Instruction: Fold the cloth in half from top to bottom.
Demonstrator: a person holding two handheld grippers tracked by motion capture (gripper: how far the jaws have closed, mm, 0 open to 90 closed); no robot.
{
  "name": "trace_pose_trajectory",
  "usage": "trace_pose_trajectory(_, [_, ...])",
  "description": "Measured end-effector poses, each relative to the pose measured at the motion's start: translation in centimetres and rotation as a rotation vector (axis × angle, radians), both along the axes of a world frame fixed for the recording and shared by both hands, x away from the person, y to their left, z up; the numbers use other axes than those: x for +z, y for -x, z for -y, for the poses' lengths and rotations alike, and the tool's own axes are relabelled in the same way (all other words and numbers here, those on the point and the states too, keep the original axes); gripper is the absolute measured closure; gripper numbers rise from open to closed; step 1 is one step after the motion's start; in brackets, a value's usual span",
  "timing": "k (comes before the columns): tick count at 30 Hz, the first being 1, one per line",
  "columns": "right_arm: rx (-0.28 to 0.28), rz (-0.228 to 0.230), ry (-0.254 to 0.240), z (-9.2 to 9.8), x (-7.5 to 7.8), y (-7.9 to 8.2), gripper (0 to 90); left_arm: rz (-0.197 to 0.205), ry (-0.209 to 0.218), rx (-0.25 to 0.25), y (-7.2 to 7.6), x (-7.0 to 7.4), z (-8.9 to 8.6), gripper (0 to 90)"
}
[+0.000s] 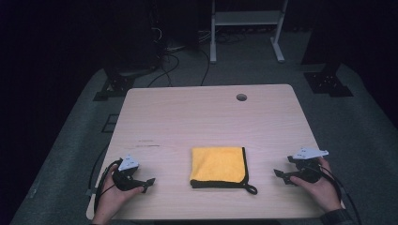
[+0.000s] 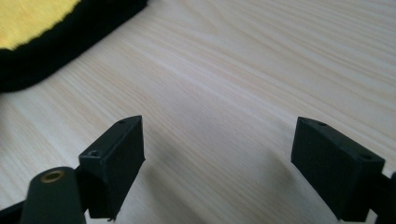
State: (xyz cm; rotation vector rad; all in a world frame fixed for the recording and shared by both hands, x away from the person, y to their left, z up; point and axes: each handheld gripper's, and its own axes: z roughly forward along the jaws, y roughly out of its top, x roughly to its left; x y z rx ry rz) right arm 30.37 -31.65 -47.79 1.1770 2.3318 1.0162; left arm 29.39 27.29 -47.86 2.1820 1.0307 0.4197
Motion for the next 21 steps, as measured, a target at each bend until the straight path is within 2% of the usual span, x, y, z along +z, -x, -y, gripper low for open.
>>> trace_pose_trajectory(2, [-0.004, -0.006, 0.015, 0.2, -0.2, 0.1, 16.1, 0.012, -0.009, 0.000, 0.1, -0.1, -0.2, 4.6])
trace_pose_trajectory(5, [-0.018, -0.016, 0.021, 0.5, -0.5, 0.2, 14.8, 0.031, 0.009, -0.002, 0.4, -0.5, -0.6, 0.2])
trace_pose_trajectory(12, [-0.023, 0.016, 0.001, 1.1, -0.9, 0.7, 12.9, 0.029, 0.007, -0.003, 0.4, -0.5, -0.7, 0.0])
trace_pose_trajectory(21, [-0.028, 0.015, -0.001, 1.2, -0.9, 0.8, 12.7, 0.029, 0.008, -0.003, 0.4, -0.5, -0.7, 0.0])
